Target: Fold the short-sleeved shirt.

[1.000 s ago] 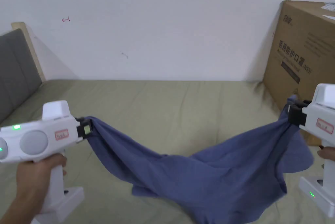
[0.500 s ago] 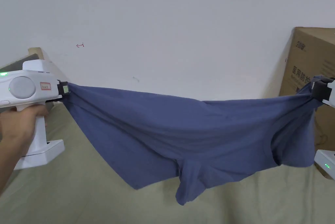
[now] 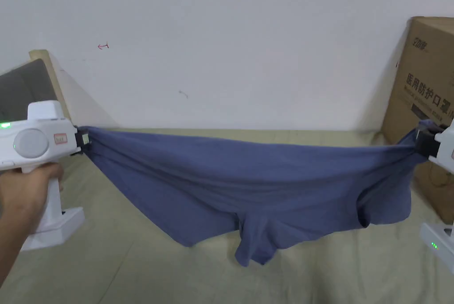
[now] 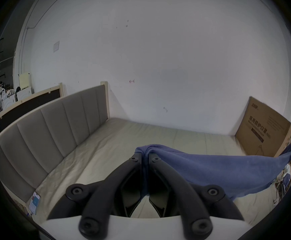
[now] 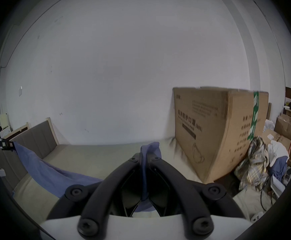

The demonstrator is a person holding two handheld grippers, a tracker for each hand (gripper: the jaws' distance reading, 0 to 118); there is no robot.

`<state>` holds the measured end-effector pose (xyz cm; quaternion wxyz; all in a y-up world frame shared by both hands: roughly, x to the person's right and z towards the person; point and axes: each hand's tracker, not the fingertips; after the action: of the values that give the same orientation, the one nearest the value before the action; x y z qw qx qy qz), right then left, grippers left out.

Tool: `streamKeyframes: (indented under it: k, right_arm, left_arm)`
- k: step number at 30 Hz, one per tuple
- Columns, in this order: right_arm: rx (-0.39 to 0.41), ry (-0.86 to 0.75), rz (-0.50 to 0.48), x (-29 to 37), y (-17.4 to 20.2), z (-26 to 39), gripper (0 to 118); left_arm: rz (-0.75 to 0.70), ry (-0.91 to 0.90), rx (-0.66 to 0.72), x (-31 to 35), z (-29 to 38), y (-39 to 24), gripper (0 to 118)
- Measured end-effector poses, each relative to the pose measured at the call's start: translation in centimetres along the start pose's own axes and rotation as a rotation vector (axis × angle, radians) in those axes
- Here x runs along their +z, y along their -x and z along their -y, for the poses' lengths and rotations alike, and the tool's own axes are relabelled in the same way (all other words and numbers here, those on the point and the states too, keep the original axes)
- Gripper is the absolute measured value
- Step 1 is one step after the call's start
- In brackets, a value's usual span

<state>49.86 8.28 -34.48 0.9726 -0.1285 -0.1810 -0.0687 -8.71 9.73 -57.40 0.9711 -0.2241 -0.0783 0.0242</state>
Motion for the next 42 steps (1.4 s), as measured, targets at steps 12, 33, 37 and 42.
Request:
streamKeyframes:
  k: [12,33,37,42]
  right_arm:
    - [-0.116,0.286,0.043,5.8,-2.3,17.4,2]
    - [-0.098,0.541,0.115,20.5,-5.8,30.4,2]
    - [-0.064,0.648,0.131,20.4,-5.8,32.3,2]
    - [-0.108,0.729,0.161,18.9,-6.2,34.4,2]
  left_arm:
    - [-0.01,0.241,0.079,5.4,18.8,3.6,4]
    - [-0.128,0.444,-0.041,18.3,35.3,7.5,4]
    - [-0.146,0.548,-0.042,17.8,37.8,7.9,4]
    - [-0.168,0.635,-0.037,16.0,39.1,7.6,4]
